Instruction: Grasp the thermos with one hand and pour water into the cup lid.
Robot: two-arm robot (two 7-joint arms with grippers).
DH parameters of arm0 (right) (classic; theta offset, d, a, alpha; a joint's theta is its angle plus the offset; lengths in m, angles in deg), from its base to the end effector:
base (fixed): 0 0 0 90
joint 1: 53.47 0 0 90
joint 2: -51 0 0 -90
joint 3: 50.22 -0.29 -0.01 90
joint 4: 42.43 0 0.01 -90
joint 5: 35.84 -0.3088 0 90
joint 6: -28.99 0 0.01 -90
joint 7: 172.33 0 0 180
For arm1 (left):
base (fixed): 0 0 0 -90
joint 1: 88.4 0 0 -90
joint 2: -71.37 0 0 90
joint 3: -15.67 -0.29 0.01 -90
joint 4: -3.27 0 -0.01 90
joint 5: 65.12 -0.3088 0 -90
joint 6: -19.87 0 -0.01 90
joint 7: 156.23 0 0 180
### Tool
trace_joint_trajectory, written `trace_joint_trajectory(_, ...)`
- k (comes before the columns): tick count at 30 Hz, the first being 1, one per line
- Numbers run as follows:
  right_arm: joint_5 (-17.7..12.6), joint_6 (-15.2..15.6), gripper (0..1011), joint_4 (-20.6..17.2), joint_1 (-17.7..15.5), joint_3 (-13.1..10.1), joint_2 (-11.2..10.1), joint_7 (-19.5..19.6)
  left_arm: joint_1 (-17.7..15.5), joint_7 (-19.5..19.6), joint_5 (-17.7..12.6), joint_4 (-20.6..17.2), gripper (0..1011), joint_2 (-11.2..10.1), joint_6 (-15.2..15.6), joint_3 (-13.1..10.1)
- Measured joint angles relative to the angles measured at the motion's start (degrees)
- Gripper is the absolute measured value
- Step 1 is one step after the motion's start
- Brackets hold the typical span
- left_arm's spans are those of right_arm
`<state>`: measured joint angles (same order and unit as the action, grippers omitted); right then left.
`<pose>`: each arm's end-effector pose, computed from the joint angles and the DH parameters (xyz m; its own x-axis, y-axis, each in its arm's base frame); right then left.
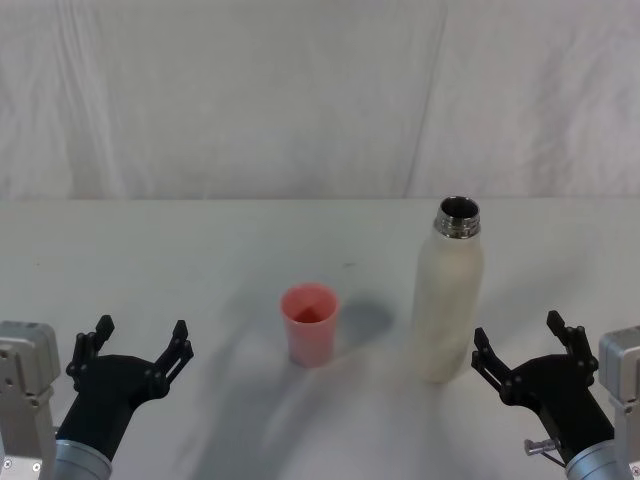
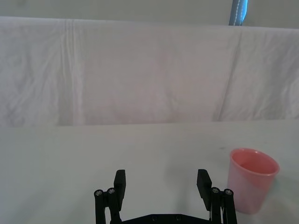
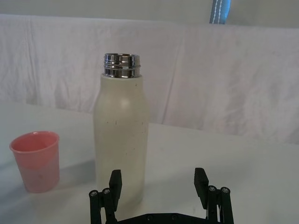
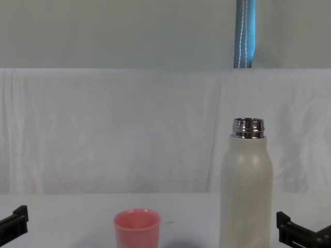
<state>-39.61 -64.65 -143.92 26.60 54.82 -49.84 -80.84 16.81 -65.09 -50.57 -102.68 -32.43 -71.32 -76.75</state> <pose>0.2658 0.0383 -0.2976 0.2628 -0.9625 0.0675 0.9627 0.2662 0.0475 0.2530 0.0375 -0.2853 0.1246 0.9917 -0.0329 -0.9921 0.1240 -0.0176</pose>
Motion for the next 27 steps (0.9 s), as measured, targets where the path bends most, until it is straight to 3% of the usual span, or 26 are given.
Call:
trace_joint_trajectory(12,-0.04,0.00,1001,0.01,0.00,-0.10,0.06,-0.20,0.00,0.00,0.00,0.00,1001,0.00,0.00,0.00)
trace_joint_trajectory(27,-4.49,1.89,1001,0.45,1.49,-3.28,1.68,-7.27,0.00,0.00,0.00,0.00,1001,0.00,0.00,0.00)
